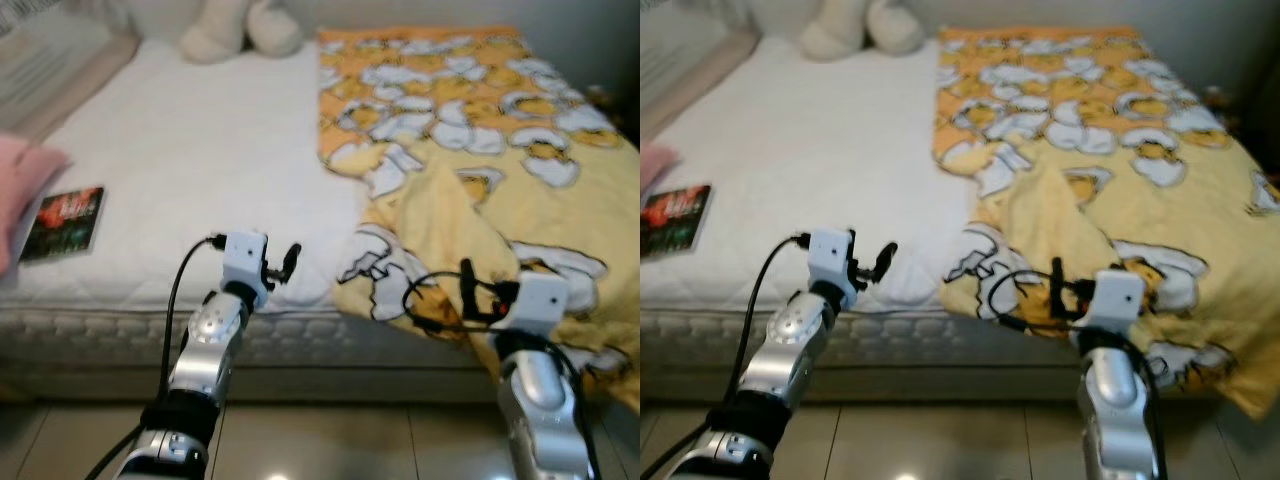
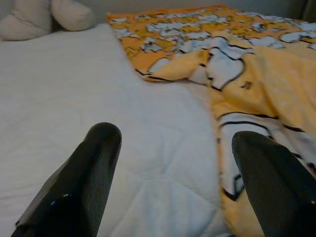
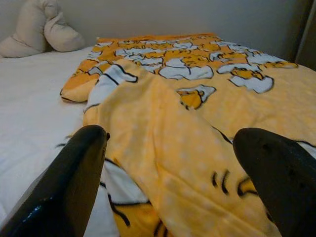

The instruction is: Clean up the room

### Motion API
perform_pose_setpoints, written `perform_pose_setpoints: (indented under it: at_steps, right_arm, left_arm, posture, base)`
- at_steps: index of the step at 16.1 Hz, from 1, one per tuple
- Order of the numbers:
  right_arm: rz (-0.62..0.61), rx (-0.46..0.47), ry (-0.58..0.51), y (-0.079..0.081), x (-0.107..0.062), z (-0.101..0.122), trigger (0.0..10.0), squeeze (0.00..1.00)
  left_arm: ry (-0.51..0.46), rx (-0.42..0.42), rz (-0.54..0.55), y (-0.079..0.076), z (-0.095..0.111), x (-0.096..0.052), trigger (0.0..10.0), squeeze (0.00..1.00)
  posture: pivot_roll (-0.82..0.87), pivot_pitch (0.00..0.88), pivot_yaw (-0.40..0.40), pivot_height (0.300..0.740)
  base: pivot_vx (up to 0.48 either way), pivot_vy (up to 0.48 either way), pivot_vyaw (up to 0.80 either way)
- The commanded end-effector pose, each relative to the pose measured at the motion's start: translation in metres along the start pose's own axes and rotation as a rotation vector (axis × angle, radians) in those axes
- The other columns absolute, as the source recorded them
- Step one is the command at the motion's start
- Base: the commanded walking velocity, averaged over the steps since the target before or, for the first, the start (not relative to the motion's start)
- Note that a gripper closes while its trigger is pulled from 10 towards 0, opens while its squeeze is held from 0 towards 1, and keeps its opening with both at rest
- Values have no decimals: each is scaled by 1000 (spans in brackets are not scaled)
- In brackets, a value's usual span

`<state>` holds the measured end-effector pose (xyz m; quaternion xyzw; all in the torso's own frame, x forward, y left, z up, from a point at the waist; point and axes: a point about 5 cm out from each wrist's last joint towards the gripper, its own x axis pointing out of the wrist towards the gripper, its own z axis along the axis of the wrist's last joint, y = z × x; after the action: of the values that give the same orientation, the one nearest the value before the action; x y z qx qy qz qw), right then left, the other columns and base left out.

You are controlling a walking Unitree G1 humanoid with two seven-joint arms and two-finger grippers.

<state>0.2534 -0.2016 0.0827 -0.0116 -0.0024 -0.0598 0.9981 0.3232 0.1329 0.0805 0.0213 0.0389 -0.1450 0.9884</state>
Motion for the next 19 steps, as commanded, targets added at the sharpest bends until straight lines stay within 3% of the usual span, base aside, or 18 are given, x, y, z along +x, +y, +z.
perform_pose_setpoints:
  at_steps: [1,11,16,19]
  right_arm:
    - [3,-4,-24,2,0,4,10000,0]
    - [-5,1,-30,1,-11,3,10000,0]
    - [-19,10,-48,1,-11,5,10000,0]
    - [-13,2,-40,1,-10,4,10000,0]
  left_arm:
    - [-6,4,-2,3,3,3,10000,0]
    - [33,27,-51,-5,1,13,10000,0]
    - [9,62,-56,-9,1,14,10000,0]
    - [23,13,-67,-14,-1,14,10000,0]
  posture:
    - [-132,0,85,740]
    - [-161,0,93,740]
    - [-166,0,97,740]
    - [-170,0,98,740]
  base:
    - [0,0,-575]
    - [28,468,-578]
    - [266,54,-346]
    - [305,0,0]
